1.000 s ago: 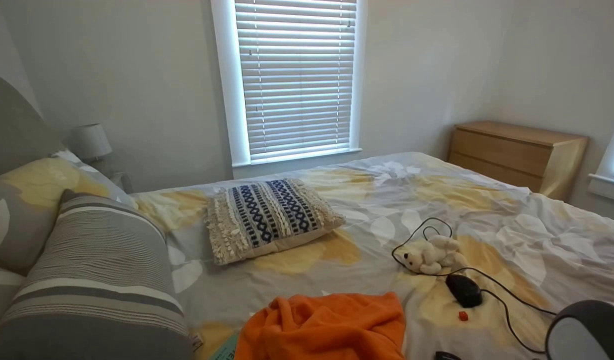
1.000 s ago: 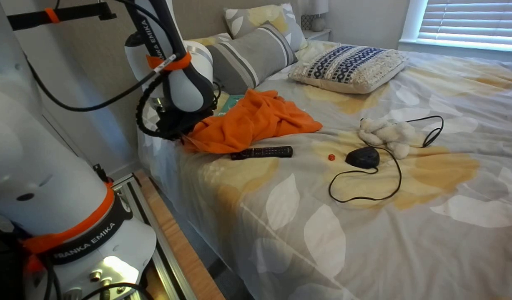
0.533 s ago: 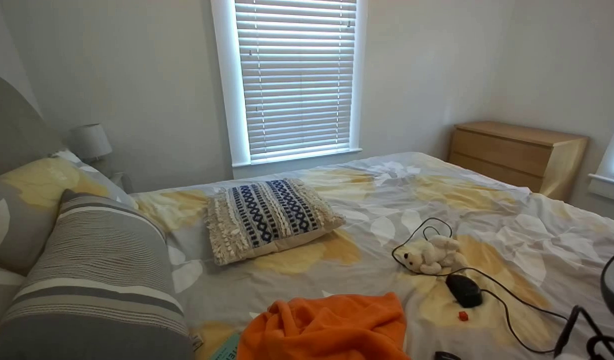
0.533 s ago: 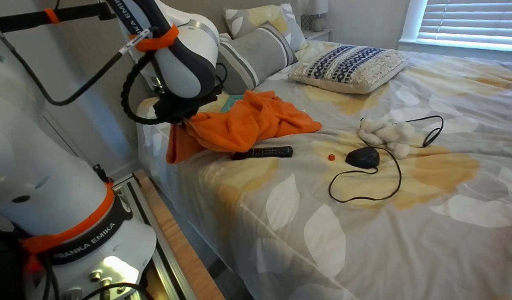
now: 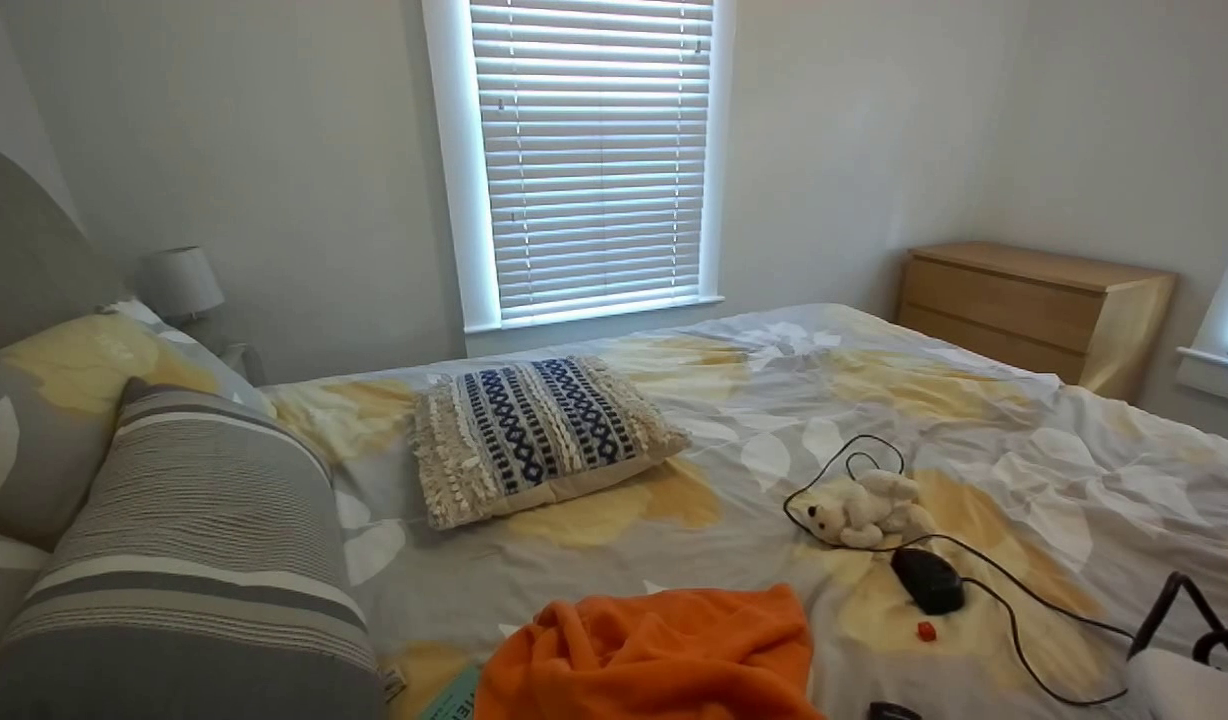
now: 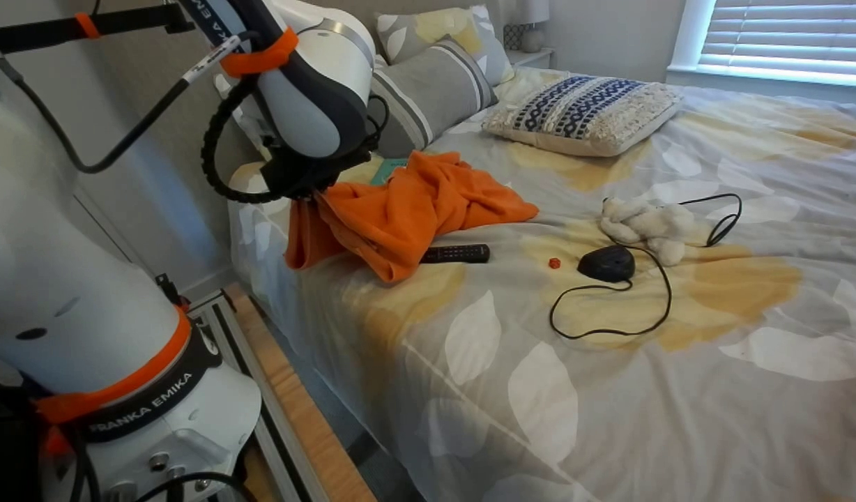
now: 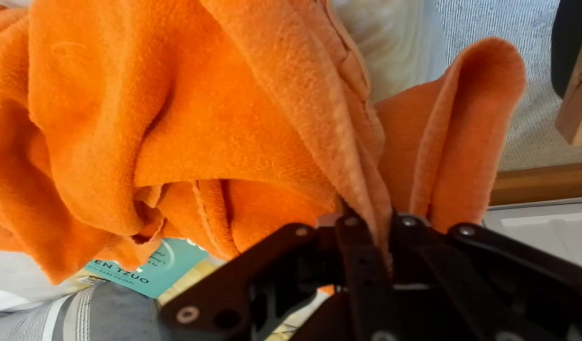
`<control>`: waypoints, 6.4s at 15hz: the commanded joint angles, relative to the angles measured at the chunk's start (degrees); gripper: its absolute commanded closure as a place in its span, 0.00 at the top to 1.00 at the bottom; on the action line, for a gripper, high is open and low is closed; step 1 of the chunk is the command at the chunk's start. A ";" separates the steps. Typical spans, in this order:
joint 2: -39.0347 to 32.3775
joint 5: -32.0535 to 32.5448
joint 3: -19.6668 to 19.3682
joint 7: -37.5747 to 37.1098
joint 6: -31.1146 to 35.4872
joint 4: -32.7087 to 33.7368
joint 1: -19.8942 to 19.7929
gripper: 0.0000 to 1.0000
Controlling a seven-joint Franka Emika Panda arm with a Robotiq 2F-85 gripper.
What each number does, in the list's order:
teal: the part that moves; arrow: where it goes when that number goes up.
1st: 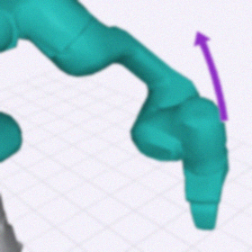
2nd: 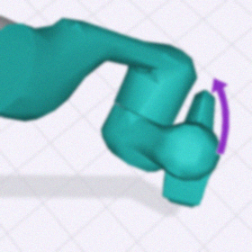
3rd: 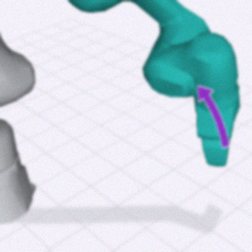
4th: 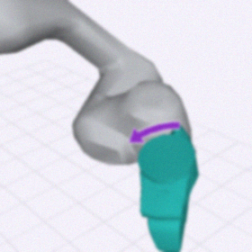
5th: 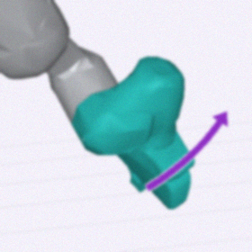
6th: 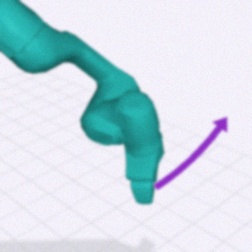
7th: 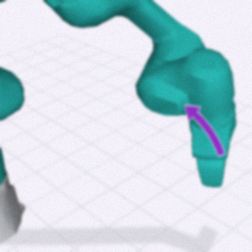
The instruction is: Fold the orange towel on the bed once
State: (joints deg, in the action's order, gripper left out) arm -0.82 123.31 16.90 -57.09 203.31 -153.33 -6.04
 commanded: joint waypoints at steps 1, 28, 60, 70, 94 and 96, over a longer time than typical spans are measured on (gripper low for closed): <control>-0.11 0.00 0.00 0.00 0.00 0.05 0.02 0.09; -9.01 -6.46 -4.57 6.86 0.30 34.79 -5.18 0.02; -59.62 -20.03 -6.64 48.82 9.32 70.13 0.22 0.02; -57.12 -16.97 -10.90 40.49 8.64 68.00 3.01 0.55; -40.08 2.98 -46.61 -38.54 33.04 67.35 29.69 1.00; -40.25 3.96 -43.19 -43.97 34.95 67.66 27.88 1.00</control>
State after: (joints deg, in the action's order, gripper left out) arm -40.96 124.08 -31.44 -92.62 235.41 -86.72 24.92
